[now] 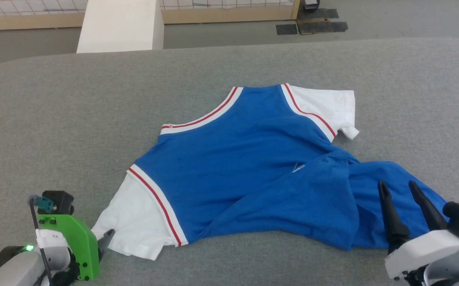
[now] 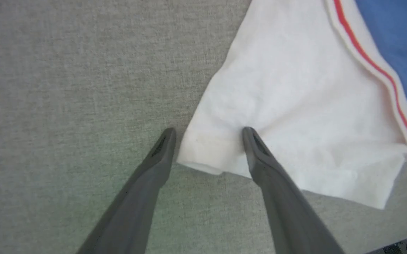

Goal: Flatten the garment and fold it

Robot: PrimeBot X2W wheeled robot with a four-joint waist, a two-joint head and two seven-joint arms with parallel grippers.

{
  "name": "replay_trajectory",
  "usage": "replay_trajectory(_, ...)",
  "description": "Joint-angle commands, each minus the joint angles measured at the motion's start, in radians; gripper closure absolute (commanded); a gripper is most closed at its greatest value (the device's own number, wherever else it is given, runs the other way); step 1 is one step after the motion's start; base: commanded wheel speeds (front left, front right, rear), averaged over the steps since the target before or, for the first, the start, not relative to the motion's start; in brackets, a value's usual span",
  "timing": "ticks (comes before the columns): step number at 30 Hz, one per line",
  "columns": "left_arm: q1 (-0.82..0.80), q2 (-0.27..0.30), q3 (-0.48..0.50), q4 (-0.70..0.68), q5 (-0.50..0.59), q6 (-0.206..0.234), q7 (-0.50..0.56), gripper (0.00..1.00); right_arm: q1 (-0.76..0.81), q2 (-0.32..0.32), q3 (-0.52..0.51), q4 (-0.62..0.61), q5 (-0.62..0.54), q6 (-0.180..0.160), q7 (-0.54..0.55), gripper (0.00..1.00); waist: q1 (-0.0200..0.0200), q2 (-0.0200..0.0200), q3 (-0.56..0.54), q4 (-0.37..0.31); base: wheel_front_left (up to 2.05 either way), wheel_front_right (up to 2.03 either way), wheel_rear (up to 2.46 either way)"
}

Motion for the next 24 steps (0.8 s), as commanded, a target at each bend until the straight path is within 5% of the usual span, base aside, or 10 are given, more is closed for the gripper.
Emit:
replay_trajectory(1, -0.007, -0.013, -0.013, 0.019, -0.009, 0.002, 0.014, 0.00, -0.022, 0.002, 0.010, -0.014, -0.013, -0.002, -0.002, 0.00, 0.0000, 0.0120, 0.024, -0.021, 0.00, 0.00, 0.00)
replay_trajectory(8, -0.019, -0.078, -0.080, 0.102, -0.016, -0.003, 0.126, 0.00, -0.042, -0.006, 0.034, -0.054, -0.038, -0.002, 0.013, 0.00, 0.0000, 0.0120, 0.051, -0.040, 0.00, 0.00, 0.00)
replay_trajectory(9, -0.019, -0.092, -0.090, 0.109, -0.024, -0.008, 0.147, 0.52, -0.043, -0.007, 0.037, -0.058, -0.041, -0.002, 0.014, 0.00, 0.0000, 0.0120, 0.052, -0.042, 0.00, 0.00, 0.00)
replay_trajectory(10, -0.018, -0.102, -0.098, 0.114, -0.028, -0.012, 0.160, 0.67, -0.044, -0.007, 0.039, -0.060, -0.041, -0.002, 0.016, 0.00, 0.0000, 0.0120, 0.053, -0.044, 0.00, 0.00, 0.00)
replay_trajectory(11, -0.018, -0.110, -0.105, 0.118, -0.029, -0.015, 0.170, 1.00, -0.045, -0.007, 0.041, -0.063, -0.043, -0.002, 0.016, 0.00, 0.0000, 0.0120, 0.053, -0.046, 0.00, 0.00, 0.00)
replay_trajectory(16, -0.005, -0.142, -0.119, 0.133, -0.032, -0.024, 0.166, 1.00, -0.040, -0.015, 0.052, -0.070, -0.058, -0.002, 0.021, 0.00, 0.0000, 0.0120, 0.031, -0.048, 0.00, 0.00, 0.00)
replay_trajectory(24, 0.015, -0.143, -0.064, 0.104, 0.014, 0.035, -0.024, 1.00, -0.016, -0.032, 0.053, -0.096, -0.087, -0.002, 0.047, 0.00, 0.0000, 0.0120, -0.037, -0.010, 0.00, 0.00, 0.00)
